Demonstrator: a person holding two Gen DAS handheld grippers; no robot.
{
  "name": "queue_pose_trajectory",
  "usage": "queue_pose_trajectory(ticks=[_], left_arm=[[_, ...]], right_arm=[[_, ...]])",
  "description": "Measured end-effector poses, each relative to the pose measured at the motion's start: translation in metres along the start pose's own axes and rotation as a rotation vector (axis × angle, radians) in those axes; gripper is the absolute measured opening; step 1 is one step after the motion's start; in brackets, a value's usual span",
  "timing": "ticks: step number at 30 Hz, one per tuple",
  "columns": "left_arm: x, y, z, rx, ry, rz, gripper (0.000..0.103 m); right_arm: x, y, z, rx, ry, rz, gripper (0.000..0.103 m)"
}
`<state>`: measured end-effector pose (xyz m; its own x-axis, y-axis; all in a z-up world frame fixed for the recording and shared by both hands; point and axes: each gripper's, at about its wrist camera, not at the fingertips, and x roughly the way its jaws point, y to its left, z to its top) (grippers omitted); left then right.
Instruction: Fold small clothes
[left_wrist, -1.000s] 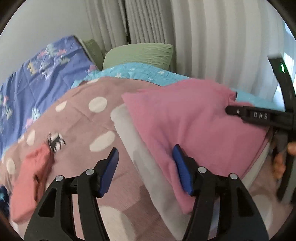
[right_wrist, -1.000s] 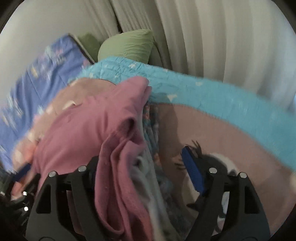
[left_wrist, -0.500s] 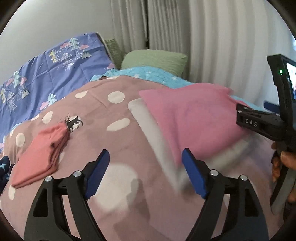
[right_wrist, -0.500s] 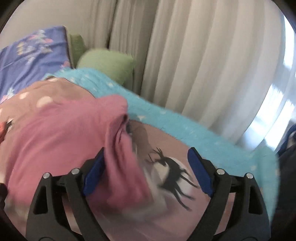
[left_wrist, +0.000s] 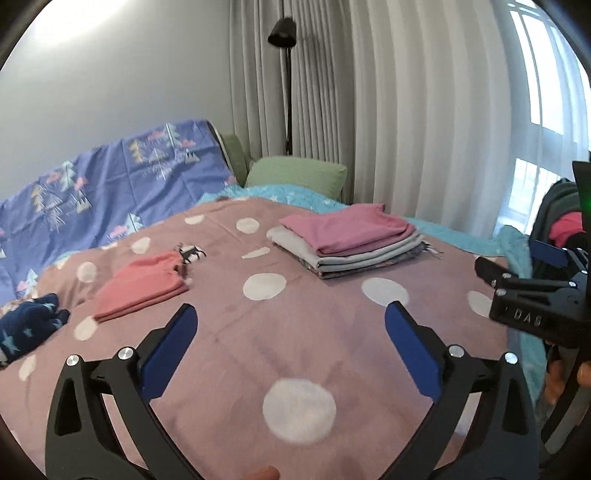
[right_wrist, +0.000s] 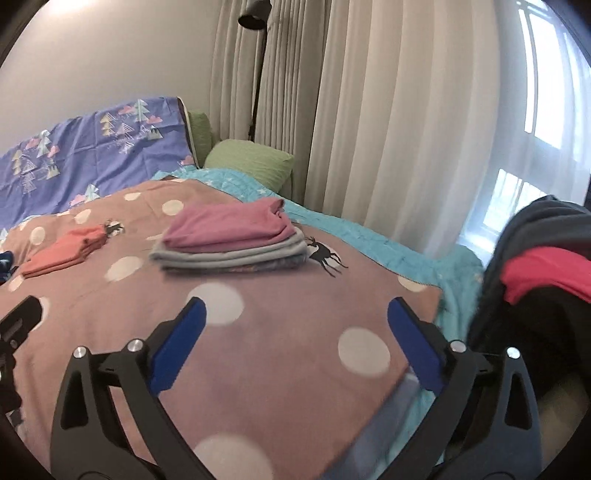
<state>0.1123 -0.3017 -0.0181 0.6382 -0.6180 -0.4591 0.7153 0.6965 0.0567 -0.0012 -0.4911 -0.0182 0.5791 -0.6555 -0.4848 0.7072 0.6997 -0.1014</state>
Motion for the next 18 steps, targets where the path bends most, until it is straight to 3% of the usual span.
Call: queue_pose_trajectory(ticks=[8, 11, 18], left_arm=[[-0.089, -0.012, -0.015, 0.024, -0.114, 0.011, 0.102], [-0.110, -0.012, -0.025, 0.001, -0.162, 0.054, 0.102], [-0.133, -0.003, -0.048, -0.053, -0.126, 0.070, 0.102]], right_arm=[[-0.087, 0.004, -0.009, 0.031, -0.067, 0.049, 0.101], [-0.114, 0.008, -0.016, 0.014, -0.110, 0.042, 0.101], [-0.134, 0.011, -0.038, 0.007, -0.111, 0.054, 0.101]])
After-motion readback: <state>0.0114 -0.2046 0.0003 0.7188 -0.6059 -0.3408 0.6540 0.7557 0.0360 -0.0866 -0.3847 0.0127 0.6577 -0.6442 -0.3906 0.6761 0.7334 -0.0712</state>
